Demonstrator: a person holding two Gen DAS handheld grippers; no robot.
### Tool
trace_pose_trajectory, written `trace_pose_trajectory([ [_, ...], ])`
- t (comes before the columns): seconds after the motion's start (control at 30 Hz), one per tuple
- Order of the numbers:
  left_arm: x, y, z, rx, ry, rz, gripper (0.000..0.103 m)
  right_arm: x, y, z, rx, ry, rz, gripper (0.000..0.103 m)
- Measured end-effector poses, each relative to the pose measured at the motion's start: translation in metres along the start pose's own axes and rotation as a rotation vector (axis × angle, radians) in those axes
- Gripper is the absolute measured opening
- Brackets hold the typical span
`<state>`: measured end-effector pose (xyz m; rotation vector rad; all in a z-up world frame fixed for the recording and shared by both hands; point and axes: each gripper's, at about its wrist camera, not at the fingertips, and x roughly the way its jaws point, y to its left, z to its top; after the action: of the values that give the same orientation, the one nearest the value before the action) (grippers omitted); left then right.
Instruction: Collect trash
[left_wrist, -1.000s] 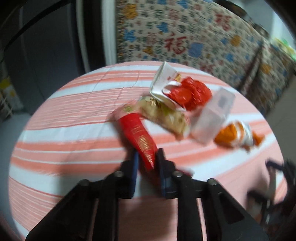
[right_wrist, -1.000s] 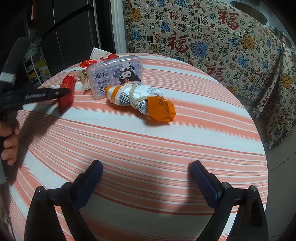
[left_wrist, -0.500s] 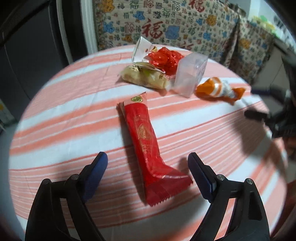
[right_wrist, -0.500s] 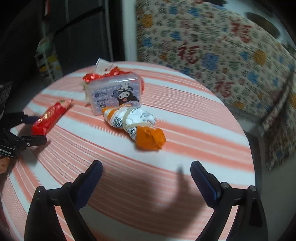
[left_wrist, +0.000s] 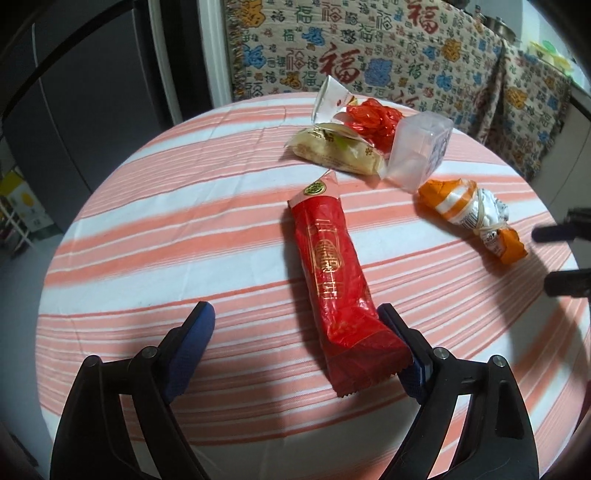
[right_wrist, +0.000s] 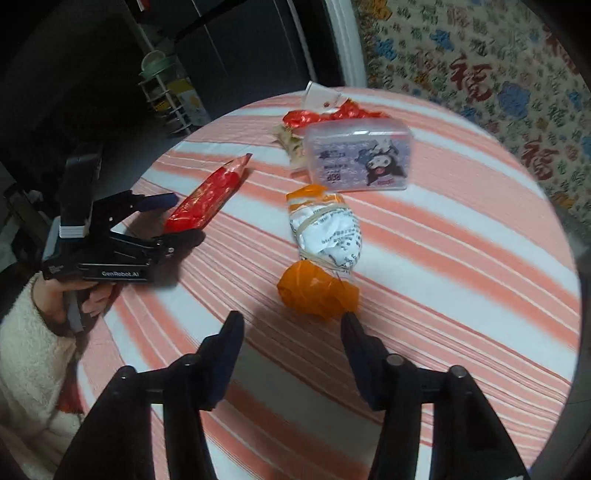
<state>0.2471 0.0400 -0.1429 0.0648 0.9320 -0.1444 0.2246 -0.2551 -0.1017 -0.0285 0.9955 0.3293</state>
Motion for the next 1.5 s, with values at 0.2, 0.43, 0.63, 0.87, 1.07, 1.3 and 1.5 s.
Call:
trace_pose_trajectory([
  [0.2, 0.001, -0.006, 0.010, -0.034, -0.024, -0.069, 0.080, 0.001, -0.002, 0.027, -0.018, -0.054, -0.125, 0.076],
  [0.43, -0.001, -0.004, 0.016, -0.042, -0.024, -0.130, 0.017, 0.036, -0.008, 0.044, 0.053, -0.002, -0.106, 0.040],
  [0.63, -0.011, -0.005, 0.016, -0.061, -0.043, -0.176, 0.012, 0.010, 0.000, 0.032, 0.067, -0.030, -0.130, 0.040],
  [0.87, -0.029, -0.028, 0.008, -0.026, -0.049, -0.226, 0.011, -0.029, -0.008, 0.003, 0.128, -0.072, -0.142, 0.040],
  [1.07, -0.047, -0.068, -0.002, -0.016, -0.056, -0.276, 0.011, -0.058, -0.020, -0.032, 0.178, -0.089, -0.154, 0.040],
  [1.3, -0.069, -0.131, -0.009, 0.069, -0.059, -0.347, 0.011, -0.100, -0.040, -0.076, 0.243, -0.142, -0.185, 0.040],
  [1.5, -0.088, -0.202, -0.003, 0.156, -0.073, -0.422, 0.010, -0.138, -0.078, -0.120, 0.348, -0.194, -0.236, 0.040],
])
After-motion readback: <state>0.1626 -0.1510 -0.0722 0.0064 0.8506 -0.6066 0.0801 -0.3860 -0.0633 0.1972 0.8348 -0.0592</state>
